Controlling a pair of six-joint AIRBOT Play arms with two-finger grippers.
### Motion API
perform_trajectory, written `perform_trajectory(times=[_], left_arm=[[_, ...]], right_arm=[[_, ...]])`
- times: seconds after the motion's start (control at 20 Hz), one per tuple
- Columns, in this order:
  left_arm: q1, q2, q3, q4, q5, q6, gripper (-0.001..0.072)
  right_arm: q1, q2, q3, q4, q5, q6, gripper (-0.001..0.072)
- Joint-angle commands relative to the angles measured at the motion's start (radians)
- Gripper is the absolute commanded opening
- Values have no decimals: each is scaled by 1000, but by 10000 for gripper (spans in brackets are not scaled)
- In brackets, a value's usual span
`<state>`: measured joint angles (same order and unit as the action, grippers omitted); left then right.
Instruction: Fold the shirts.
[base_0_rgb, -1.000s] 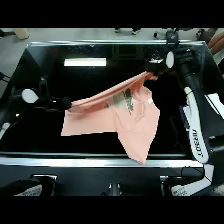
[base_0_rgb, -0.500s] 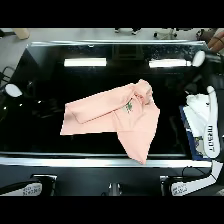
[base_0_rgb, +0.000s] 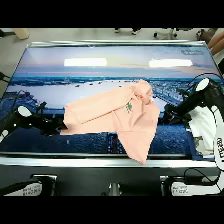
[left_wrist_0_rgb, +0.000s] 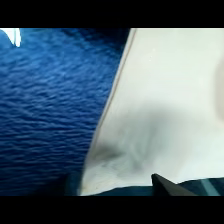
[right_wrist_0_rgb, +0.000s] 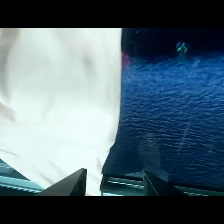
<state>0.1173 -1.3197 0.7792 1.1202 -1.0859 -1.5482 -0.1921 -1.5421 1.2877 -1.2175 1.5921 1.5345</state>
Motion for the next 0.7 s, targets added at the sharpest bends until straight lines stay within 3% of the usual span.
perform_trajectory(times=[0.0, 0.05, 0.1, 0.15, 0.25, 0.45, 0.65], left_arm=[[-33, -18, -27, -21, 100, 2, 528], [-40, -18, -27, -21, 110, 0, 402], [-44, -18, -27, -21, 116, 0, 358], [-44, -18, -27, -22, 118, -5, 268], [-44, -17, -27, -22, 113, 3, 22], [-44, 24, -26, -22, 107, 23, 22], [-44, 114, -26, -22, 71, 23, 22]], right_arm=[[-3, 14, -43, 11, -26, -21, 349], [-3, 14, -46, 6, -35, -21, 374], [-3, 15, -57, 10, -41, -21, 397], [-3, 21, -85, 19, -52, -23, 430], [-3, 42, -175, 53, -97, -42, 432], [-2, 58, -352, 183, -246, -108, 431], [4, 49, -458, 283, -420, -108, 430]])
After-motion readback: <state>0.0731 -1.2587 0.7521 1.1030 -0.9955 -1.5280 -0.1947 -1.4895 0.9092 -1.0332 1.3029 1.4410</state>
